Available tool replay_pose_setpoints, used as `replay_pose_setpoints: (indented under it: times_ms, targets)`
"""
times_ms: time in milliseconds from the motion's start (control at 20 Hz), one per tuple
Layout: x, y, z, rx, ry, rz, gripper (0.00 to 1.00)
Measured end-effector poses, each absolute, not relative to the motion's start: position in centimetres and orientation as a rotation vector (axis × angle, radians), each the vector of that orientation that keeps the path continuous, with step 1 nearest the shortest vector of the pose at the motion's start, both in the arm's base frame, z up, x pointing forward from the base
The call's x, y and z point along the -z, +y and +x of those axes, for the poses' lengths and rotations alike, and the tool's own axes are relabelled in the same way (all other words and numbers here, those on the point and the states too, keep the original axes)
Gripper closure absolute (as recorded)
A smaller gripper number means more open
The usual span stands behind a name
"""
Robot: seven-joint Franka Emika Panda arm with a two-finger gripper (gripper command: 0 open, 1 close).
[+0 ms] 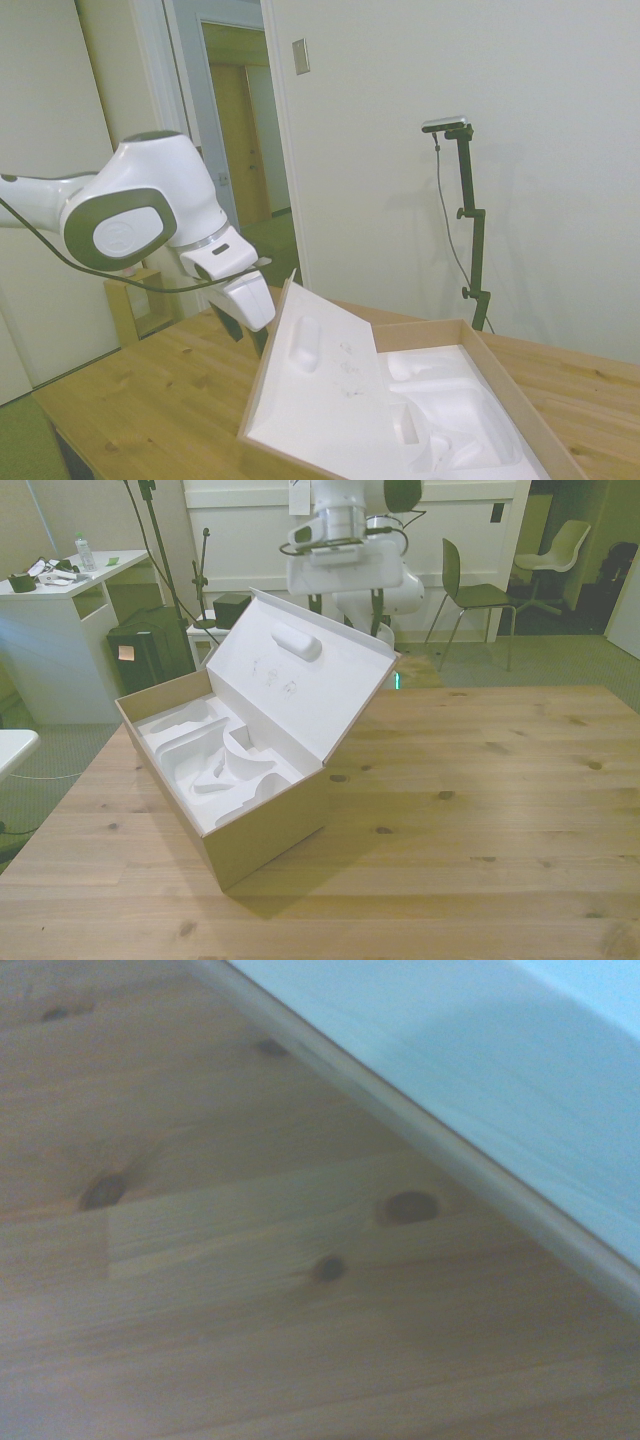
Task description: Close the box
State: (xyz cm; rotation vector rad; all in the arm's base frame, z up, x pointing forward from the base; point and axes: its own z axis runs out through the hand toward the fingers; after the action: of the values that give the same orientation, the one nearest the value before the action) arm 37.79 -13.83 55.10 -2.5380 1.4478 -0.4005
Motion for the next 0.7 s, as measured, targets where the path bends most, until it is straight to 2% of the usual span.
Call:
replay_pose_setpoints:
  times_ms: [300,450,700]
  targets:
    - [-61.1,-22.9,35.4,0.562,1.62,-2.327,0.0]
    - [-62.1,-26.2,35.1,0.652,1.695,-2.242,0.0]
    - [-62.4,-28.8,37.5,0.813,1.772,-2.118,0.0]
